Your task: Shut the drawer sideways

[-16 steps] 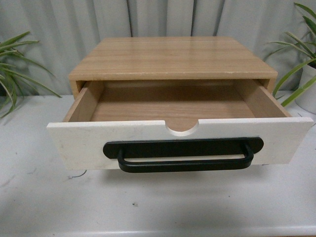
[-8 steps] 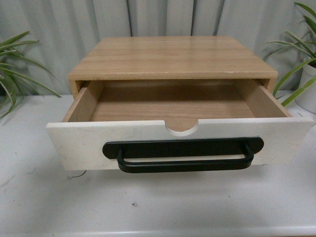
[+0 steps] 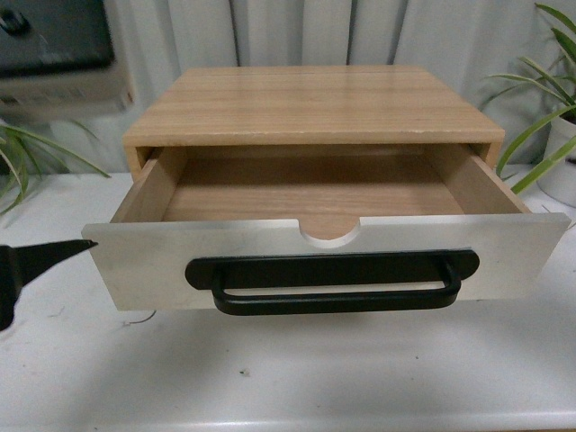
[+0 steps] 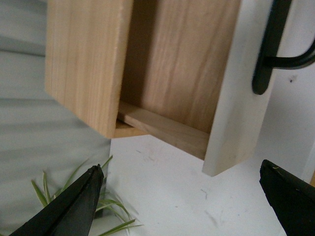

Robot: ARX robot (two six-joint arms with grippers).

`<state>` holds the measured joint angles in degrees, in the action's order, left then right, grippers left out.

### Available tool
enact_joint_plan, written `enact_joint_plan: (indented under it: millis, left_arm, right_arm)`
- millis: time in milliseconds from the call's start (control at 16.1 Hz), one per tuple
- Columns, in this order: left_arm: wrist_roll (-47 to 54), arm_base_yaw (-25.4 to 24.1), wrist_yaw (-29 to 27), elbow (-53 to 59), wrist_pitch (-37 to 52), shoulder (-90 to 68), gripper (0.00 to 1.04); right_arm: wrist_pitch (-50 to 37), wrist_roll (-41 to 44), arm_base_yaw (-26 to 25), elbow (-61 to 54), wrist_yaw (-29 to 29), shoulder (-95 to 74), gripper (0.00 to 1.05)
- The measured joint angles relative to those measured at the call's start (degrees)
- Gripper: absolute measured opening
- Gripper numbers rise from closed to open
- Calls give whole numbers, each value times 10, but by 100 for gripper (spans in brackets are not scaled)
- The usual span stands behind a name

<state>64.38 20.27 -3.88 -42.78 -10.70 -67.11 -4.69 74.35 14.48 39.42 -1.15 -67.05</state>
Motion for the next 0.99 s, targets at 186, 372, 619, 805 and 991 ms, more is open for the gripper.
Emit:
enact_joint_plan:
  millis: [186, 372, 619, 805, 991]
  left_arm:
    - [43, 18, -13, 0, 14, -35, 98]
    - [64, 23, -30, 0, 39, -53, 98]
    - [66, 28, -43, 0, 85, -85, 98]
    - [65, 33, -52, -1, 119, -113, 98]
    - [64, 36, -59, -2, 148, -133, 98]
  right_arm:
    - [15, 87, 19, -2, 7, -36, 98]
    - [2, 111, 32, -2, 19, -64, 98]
    - [-15, 110, 31, 6, 25, -103, 98]
    - [-23, 109, 31, 14, 26, -124, 98]
    - [-28, 101, 31, 28, 27, -138, 98]
